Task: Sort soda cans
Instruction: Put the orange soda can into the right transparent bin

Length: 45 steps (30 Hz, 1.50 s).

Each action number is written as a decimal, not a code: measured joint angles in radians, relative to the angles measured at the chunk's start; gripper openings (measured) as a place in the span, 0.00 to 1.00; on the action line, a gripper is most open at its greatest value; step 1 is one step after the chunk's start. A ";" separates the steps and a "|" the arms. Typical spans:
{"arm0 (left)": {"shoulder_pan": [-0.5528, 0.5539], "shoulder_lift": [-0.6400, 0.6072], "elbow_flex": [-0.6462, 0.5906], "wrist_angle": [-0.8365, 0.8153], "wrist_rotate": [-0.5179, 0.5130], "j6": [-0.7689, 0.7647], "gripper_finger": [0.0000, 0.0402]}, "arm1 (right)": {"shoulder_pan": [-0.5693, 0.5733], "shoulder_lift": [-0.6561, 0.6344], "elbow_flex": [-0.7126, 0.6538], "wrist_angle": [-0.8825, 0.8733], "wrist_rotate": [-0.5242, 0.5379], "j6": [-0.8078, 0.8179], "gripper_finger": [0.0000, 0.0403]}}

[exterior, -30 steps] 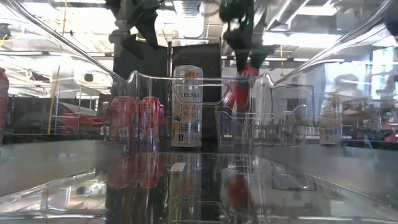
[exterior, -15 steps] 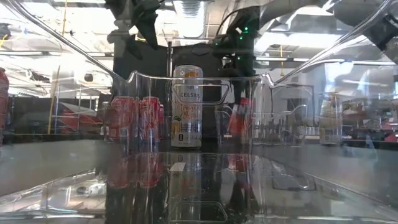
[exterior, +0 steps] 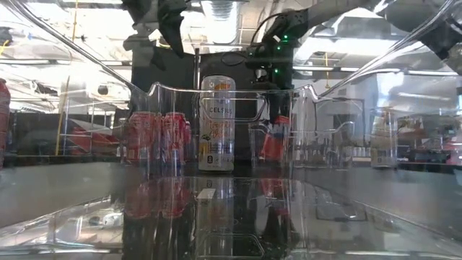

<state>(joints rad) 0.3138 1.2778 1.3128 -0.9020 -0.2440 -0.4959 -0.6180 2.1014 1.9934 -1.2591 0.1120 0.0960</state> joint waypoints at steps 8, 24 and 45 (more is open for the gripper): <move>-0.001 0.000 0.000 0.000 0.002 -0.029 0.84 | 0.000 0.000 -0.001 0.014 -0.008 -0.021 0.81; -0.068 0.000 0.000 -0.006 -0.007 -0.079 0.84 | 0.015 -0.072 -0.001 -0.009 -0.007 0.047 0.90; -0.143 0.000 0.000 0.202 -0.031 0.065 0.84 | 0.438 -0.460 -0.025 -0.310 -0.080 0.272 0.90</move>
<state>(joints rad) 0.1710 1.2774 1.3132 -0.7000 -0.2750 -0.4309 -0.1795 1.6417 1.9688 -1.5689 0.0315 0.3683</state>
